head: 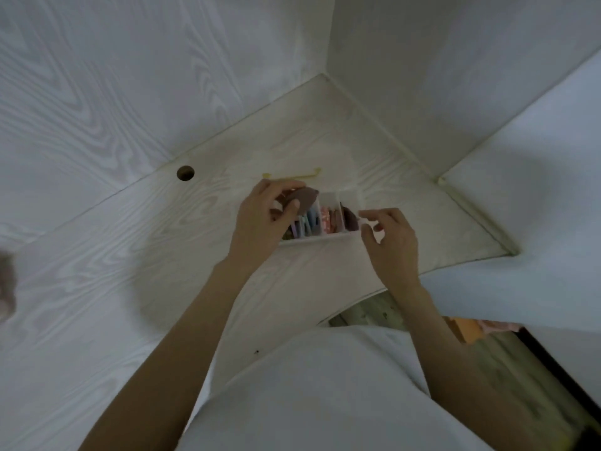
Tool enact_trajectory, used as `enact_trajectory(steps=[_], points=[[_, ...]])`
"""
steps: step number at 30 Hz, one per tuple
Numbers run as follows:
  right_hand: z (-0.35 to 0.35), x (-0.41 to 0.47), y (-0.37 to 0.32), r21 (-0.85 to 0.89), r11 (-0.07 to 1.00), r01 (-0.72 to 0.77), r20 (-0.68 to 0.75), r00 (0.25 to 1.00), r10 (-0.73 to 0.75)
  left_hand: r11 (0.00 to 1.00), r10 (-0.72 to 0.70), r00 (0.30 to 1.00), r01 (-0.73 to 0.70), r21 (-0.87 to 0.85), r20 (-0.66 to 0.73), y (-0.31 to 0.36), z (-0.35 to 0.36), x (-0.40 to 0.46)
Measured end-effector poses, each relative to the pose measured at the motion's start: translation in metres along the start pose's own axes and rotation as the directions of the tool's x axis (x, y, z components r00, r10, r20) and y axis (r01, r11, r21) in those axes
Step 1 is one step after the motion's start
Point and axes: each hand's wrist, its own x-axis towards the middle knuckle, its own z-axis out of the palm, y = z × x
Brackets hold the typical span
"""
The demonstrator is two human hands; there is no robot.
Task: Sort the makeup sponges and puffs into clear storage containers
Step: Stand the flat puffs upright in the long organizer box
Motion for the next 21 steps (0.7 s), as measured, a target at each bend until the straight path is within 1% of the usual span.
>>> enact_trajectory(steps=[2,3,5,7,9,11,13,16,21], points=[[-0.006,-0.001,0.022,-0.054,0.995,-0.084,-0.015,0.996,0.083,0.991,0.127,0.985,-0.132,0.035,0.117,0.015,0.018,0.021],[-0.004,-0.002,0.028,-0.076,0.993,-0.094,-0.001,0.996,0.094,0.980,0.177,0.971,-0.189,0.067,0.162,0.020,0.026,0.031],[0.003,-0.003,0.031,-0.116,0.991,-0.065,0.048,0.996,0.071,0.950,0.252,0.936,-0.287,0.123,0.246,0.025,0.042,0.050],[0.010,-0.005,0.029,-0.175,0.984,-0.024,0.064,0.997,0.036,0.917,0.299,0.894,-0.366,0.159,0.334,0.027,0.057,0.066],[0.017,-0.004,0.027,-0.221,0.975,0.009,0.036,0.999,-0.001,0.897,0.309,0.867,-0.403,0.184,0.391,0.024,0.067,0.075],[0.020,-0.003,0.025,-0.237,0.971,0.038,-0.007,0.999,-0.040,0.888,0.311,0.854,-0.418,0.194,0.418,0.019,0.073,0.080],[0.023,-0.003,0.021,-0.208,0.978,0.034,0.004,0.999,-0.034,0.869,0.321,0.839,-0.445,0.215,0.440,0.015,0.075,0.081],[0.026,-0.002,0.017,-0.152,0.988,0.014,0.016,1.000,-0.011,0.816,0.348,0.787,-0.522,0.248,0.509,0.009,0.074,0.081],[0.024,-0.004,0.018,-0.194,0.981,0.026,0.020,1.000,-0.022,0.793,0.338,0.727,-0.562,0.235,0.598,0.006,0.078,0.084]])
